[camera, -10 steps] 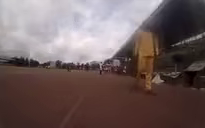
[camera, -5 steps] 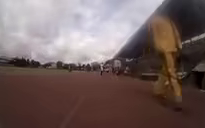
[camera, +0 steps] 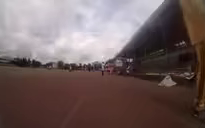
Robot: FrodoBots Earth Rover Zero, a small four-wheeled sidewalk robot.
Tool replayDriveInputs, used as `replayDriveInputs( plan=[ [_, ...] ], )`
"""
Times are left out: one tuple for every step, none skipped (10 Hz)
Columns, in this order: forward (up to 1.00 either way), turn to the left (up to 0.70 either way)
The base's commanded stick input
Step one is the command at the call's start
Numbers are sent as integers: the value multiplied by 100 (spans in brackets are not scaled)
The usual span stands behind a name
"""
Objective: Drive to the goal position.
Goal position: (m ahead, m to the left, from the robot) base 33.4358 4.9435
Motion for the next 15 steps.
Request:
replayDriveInputs(
  plan=[
    [85,0],
    [85,0],
    [85,0],
    [85,0],
    [85,0],
    [85,0],
    [85,0],
    [85,0],
    [85,0],
    [85,0],
    [85,0],
    [85,0],
    [85,0],
    [85,0],
    [85,0]
  ],
)
